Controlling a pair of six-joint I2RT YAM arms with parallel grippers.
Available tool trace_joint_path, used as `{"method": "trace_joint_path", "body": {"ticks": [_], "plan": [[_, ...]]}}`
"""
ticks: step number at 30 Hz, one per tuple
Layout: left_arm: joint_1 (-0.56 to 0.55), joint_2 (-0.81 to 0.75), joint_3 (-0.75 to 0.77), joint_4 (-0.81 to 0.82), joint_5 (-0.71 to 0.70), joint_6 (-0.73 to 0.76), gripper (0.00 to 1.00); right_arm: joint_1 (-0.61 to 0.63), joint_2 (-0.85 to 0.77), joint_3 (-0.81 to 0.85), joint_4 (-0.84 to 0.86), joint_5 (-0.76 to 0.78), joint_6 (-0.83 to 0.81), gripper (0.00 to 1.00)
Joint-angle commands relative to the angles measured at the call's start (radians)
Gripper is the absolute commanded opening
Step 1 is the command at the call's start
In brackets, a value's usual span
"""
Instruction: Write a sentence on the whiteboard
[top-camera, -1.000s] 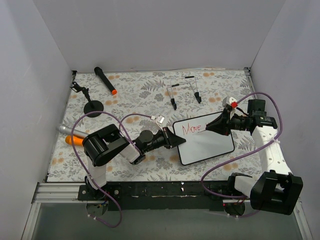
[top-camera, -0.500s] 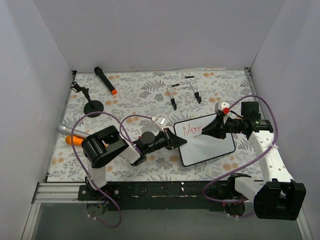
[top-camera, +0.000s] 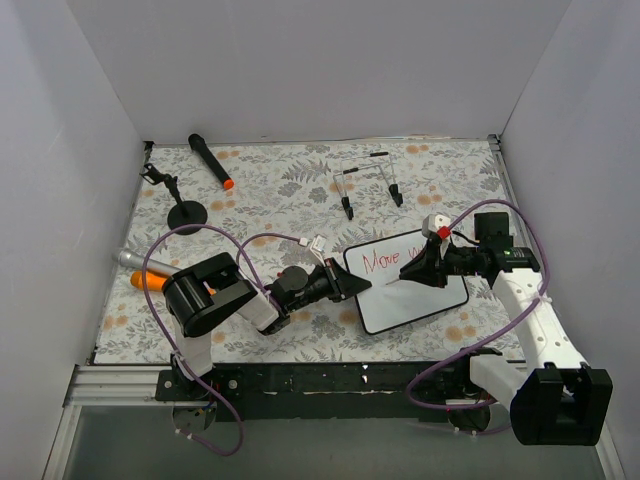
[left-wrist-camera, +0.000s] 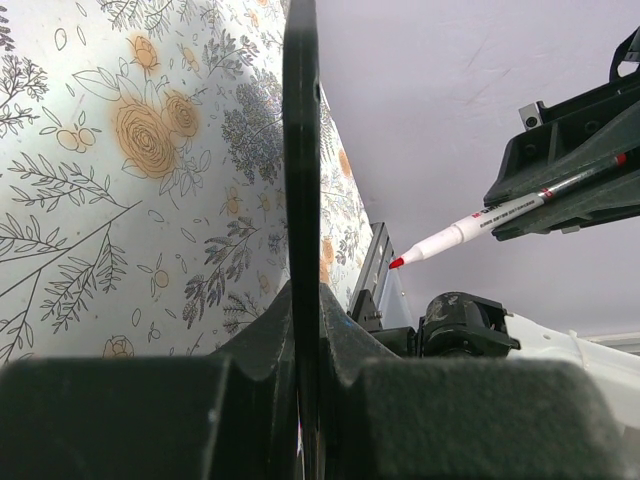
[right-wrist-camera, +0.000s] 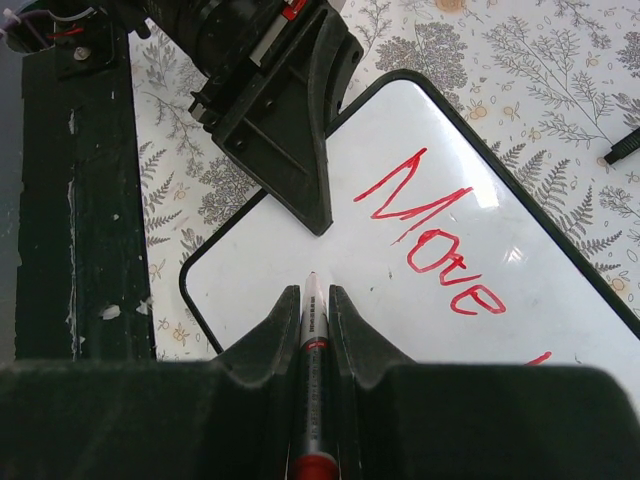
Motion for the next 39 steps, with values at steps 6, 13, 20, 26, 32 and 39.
{"method": "trace_joint_path", "body": {"ticks": [6,13,20,26,32,39], "plan": [[0.0,-0.078,0.011,0.109,-0.039,-0.011,0.0,0.044,0.014,0.073,0.051,-0.009,0.016,0.01],[0.0,-0.067,0.016,0.123,-0.033,-0.009,0.0,0.064,0.0,0.05,0.085,0.002,0.039,0.01],[0.002,-0.066,0.019,0.126,-0.027,-0.012,0.0,0.068,0.0,0.02,0.126,-0.001,0.068,0.01],[0.002,-0.066,0.01,0.148,-0.036,-0.038,0.0,0.088,0.005,0.024,0.117,0.017,0.067,0.01],[-0.001,-0.078,-0.009,0.166,-0.045,-0.058,0.0,0.097,-0.017,0.02,0.084,0.052,0.025,0.01],[-0.003,-0.073,-0.035,0.197,-0.055,-0.066,0.0,0.097,-0.046,0.004,0.05,0.105,-0.016,0.01]]}}
